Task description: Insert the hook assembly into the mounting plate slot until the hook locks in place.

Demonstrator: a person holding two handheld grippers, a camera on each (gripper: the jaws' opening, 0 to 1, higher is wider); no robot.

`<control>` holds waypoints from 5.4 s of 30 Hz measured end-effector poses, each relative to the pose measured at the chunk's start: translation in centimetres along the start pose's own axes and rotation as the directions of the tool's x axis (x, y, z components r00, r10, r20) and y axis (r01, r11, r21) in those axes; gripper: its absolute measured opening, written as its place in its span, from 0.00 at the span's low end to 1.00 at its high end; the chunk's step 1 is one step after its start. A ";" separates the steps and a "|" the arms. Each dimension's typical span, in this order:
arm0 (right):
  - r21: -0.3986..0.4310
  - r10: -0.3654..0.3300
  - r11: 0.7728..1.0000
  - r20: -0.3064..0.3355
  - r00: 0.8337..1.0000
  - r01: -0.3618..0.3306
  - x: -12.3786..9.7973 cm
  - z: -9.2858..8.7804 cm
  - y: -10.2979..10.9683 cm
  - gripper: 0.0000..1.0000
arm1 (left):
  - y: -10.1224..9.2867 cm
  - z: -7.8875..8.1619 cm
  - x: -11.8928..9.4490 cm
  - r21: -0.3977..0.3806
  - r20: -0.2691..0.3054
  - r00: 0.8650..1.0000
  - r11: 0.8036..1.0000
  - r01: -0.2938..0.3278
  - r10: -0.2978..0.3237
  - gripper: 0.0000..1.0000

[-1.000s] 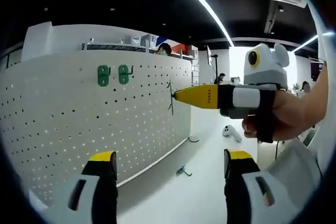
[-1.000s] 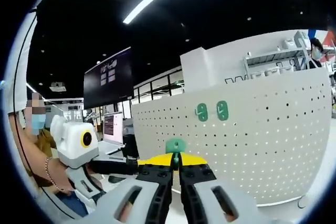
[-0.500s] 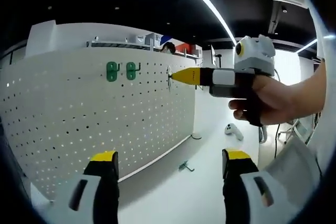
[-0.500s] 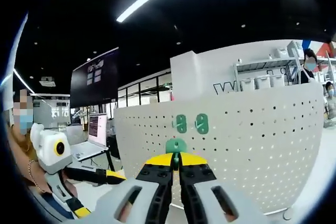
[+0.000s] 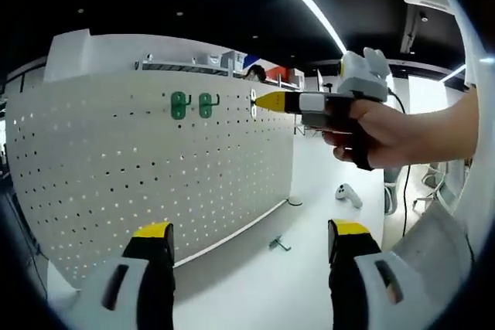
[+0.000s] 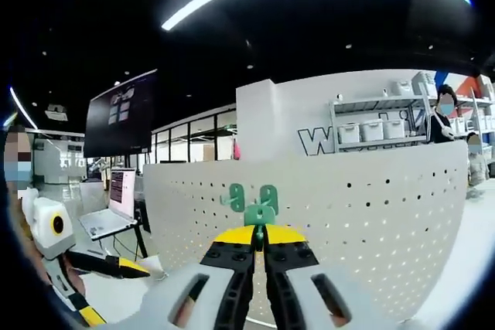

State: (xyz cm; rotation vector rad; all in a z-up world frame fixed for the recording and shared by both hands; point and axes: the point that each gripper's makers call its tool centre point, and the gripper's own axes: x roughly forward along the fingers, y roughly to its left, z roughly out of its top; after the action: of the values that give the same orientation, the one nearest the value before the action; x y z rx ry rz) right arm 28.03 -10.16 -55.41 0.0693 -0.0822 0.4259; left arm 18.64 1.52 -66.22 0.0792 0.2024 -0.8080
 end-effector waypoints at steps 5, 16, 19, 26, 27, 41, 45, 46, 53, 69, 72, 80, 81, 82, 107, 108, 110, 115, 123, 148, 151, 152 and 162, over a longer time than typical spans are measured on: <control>-0.008 -0.026 1.000 0.011 1.000 0.027 0.6 0.5 -0.8 0.01 | 0.0 -0.2 -0.4 0.001 -0.003 1.000 1.000 0.000 0.000 0.84; -0.027 -0.082 0.996 0.028 0.996 0.083 2.0 1.2 -2.6 0.01 | 0.0 -0.6 -1.2 -0.007 -0.003 1.000 1.000 -0.005 0.005 0.83; -0.034 -0.094 0.995 0.035 0.995 0.095 2.1 1.3 -3.0 0.01 | -0.1 -0.7 -1.3 -0.013 -0.003 1.000 1.000 -0.003 0.003 0.83; -0.050 -0.119 0.991 0.050 0.992 0.121 2.7 1.4 -3.7 0.01 | -0.4 -0.8 -1.5 -0.015 -0.003 1.000 1.000 0.004 -0.004 0.82; -0.052 -0.120 0.991 0.052 0.991 0.123 2.7 1.5 -3.7 0.01 | -0.5 -0.8 -1.6 -0.016 -0.002 1.000 1.000 0.006 -0.007 0.82; -0.080 -0.141 0.986 0.081 0.987 0.147 4.1 1.9 -4.3 0.01 | -1.1 -1.2 -2.0 -0.019 -0.015 1.000 1.000 0.018 -0.018 0.82; -0.090 -0.149 0.984 0.079 0.986 0.156 4.4 1.6 -4.7 0.01 | -1.1 -1.4 -2.3 -0.020 -0.021 1.000 1.000 0.019 -0.019 0.82; -0.092 -0.150 0.983 0.077 0.986 0.157 4.5 1.5 -4.8 0.01 | -1.1 -1.5 -2.3 -0.018 -0.024 1.000 1.000 0.018 -0.018 0.82; -0.103 -0.149 0.982 0.072 0.986 0.156 5.0 1.3 -4.8 0.01 | -0.9 -1.6 -2.5 -0.020 -0.026 1.000 1.000 0.011 -0.011 0.82; -0.092 -0.149 0.984 0.061 0.987 0.154 5.8 0.6 -4.9 0.01 | -0.5 -1.4 -2.6 -0.010 -0.041 0.999 1.000 0.002 -0.003 0.81; -0.087 -0.154 0.983 0.057 0.986 0.159 5.9 0.5 -5.0 0.01 | -0.4 -1.4 -2.6 -0.011 -0.043 0.999 1.000 -0.001 0.000 0.81; -0.092 -0.167 0.981 0.049 0.985 0.171 6.1 0.2 -5.3 0.01 | -0.5 -1.6 -2.6 -0.011 -0.049 0.999 1.000 0.002 -0.003 0.81; -0.089 -0.169 0.981 0.049 0.984 0.173 6.1 0.2 -5.4 0.01 | -0.5 -1.6 -2.6 -0.011 -0.049 0.999 1.000 0.002 -0.002 0.81; -0.089 -0.174 0.980 0.046 0.984 0.177 6.1 0.1 -5.4 0.01 | -0.4 -1.6 -2.6 -0.012 -0.050 0.999 1.000 0.001 -0.002 0.81; -0.080 -0.317 0.944 0.042 0.947 0.320 6.4 -0.2 -5.4 0.02 | -0.2 -1.3 -2.9 -0.032 -0.034 0.999 0.999 -0.004 0.003 0.80; -0.077 -0.320 0.943 0.043 0.946 0.323 6.4 -0.2 -5.4 0.02 | -0.2 -1.4 -2.9 -0.033 -0.033 0.999 0.999 -0.005 0.004 0.80; -0.074 -0.323 0.943 0.042 0.945 0.326 6.4 -0.2 -5.4 0.02 | -0.2 -1.5 -3.0 -0.038 -0.034 0.999 0.999 -0.007 0.005 0.80; -0.077 -0.316 0.945 0.043 0.948 0.318 6.5 -0.2 -5.5 0.02 | -0.4 -1.6 -3.0 -0.040 -0.035 0.999 0.999 -0.005 0.004 0.79; -0.052 -0.302 0.951 0.044 0.952 0.305 6.5 -0.2 -5.5 0.02 | -0.3 -1.7 -3.0 -0.039 -0.036 0.999 0.999 -0.005 0.004 0.79; -0.019 -0.123 0.992 0.031 0.992 0.123 4.7 -1.0 -4.0 0.45 | -0.2 -1.5 -2.5 -0.043 -0.030 1.000 0.999 0.002 -0.003 0.79; -0.028 -0.098 0.995 0.023 0.995 0.099 4.6 -1.3 -3.5 0.50 | -0.2 -1.5 -2.6 -0.043 -0.032 0.999 0.999 0.003 -0.004 0.79; -0.032 -0.092 0.995 0.023 0.996 0.092 4.5 -1.3 -3.4 0.52 | -0.2 -1.5 -2.6 -0.043 -0.031 1.000 0.999 0.002 -0.004 0.79; -0.037 -0.038 0.999 0.027 0.999 0.039 4.3 -1.4 -2.5 0.67 | -0.1 -1.6 -2.7 -0.043 -0.033 0.999 0.999 0.000 -0.001 0.79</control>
State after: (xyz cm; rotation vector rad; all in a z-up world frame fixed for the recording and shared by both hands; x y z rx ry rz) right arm 33.03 -10.53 -56.57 0.0396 -0.1150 0.3850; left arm 16.53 3.63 -67.23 0.0523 0.2505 -0.8027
